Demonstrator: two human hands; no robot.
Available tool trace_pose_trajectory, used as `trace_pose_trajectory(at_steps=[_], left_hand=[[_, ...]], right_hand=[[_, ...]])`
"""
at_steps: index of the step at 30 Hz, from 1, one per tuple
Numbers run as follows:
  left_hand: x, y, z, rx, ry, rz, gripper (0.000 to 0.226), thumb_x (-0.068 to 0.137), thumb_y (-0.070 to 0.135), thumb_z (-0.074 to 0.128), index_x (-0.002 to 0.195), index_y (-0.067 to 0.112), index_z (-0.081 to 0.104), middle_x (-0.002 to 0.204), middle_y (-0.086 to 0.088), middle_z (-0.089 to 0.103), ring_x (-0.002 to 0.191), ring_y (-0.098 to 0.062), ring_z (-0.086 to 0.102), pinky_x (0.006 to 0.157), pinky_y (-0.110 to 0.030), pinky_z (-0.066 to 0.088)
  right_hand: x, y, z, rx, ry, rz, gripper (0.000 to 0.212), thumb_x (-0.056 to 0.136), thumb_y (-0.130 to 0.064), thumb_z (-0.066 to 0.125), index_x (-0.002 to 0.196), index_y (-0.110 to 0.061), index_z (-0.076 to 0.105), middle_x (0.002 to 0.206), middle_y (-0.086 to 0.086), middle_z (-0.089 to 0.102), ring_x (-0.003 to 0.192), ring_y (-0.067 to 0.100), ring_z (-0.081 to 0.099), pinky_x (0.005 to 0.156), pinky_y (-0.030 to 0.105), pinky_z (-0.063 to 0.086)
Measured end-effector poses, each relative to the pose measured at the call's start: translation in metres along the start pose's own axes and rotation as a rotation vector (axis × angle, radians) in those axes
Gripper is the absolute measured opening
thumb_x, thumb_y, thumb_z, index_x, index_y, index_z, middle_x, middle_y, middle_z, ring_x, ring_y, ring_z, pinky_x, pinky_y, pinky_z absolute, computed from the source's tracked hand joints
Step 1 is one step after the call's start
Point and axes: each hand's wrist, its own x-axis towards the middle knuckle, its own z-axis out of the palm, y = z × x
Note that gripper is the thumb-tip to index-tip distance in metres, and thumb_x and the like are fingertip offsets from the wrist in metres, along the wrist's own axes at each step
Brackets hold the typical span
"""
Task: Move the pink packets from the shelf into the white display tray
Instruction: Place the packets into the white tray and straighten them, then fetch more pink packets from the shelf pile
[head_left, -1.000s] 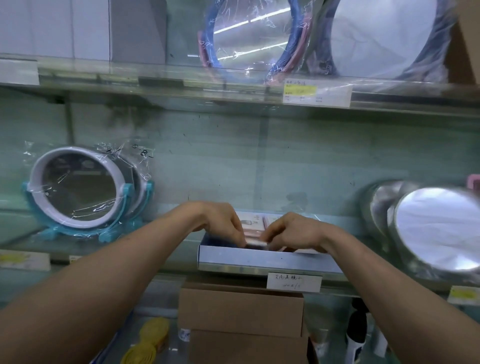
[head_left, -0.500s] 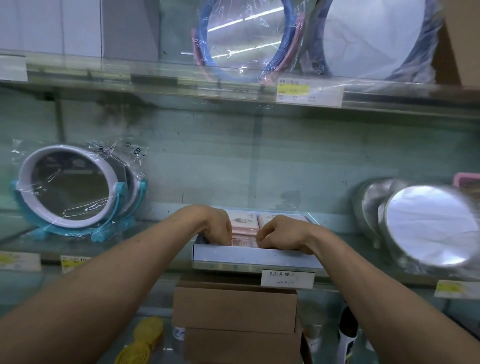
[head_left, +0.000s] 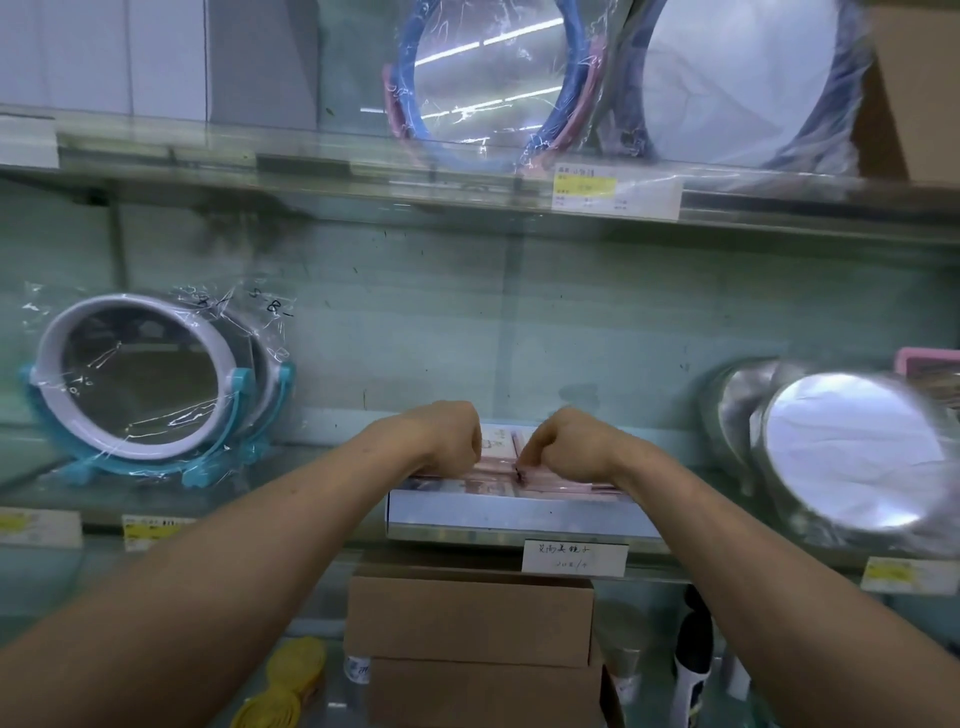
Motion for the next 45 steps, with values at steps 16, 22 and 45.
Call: trace_pose_trajectory(at_steps=[16, 22, 45], left_hand=[[-0.002, 0.001, 0.015, 0.23, -0.07, 0.013, 0.036, 0.095, 0.017, 0.043, 0.13, 0.016, 0.052, 0.128, -0.008, 0.049, 0.111, -0.027, 0.053, 0.097, -0.04, 0.045], [-0.007, 0.002, 0.014, 0.204, 0.108, 0.017, 0.036, 0.092, 0.023, 0.051, 0.127, 0.02, 0.056, 0.129, -0.003, 0.054, 0.118, -0.025, 0.05, 0.102, -0.042, 0.031], [-0.143, -0.023, -0.008, 0.291, 0.216, -0.3, 0.054, 0.09, 0.032, 0.055, 0.139, 0.021, 0.037, 0.135, -0.011, 0.042, 0.125, -0.031, 0.044, 0.1, -0.045, 0.035]], right_hand=[[0.009, 0.016, 0.016, -0.327, 0.009, 0.202, 0.024, 0.09, 0.0, 0.034, 0.075, -0.008, 0.051, 0.104, 0.011, 0.044, 0.077, 0.023, 0.049, 0.078, 0.03, 0.043], [-0.009, -0.005, 0.011, -0.292, 0.058, 0.189, 0.043, 0.089, -0.003, 0.036, 0.127, -0.007, 0.056, 0.129, 0.011, 0.057, 0.114, 0.029, 0.056, 0.1, 0.038, 0.046], [-0.068, -0.089, 0.052, -0.237, 0.082, -0.265, 0.027, 0.095, -0.023, 0.044, 0.109, -0.007, 0.061, 0.126, 0.015, 0.058, 0.113, 0.031, 0.054, 0.079, 0.028, 0.039]])
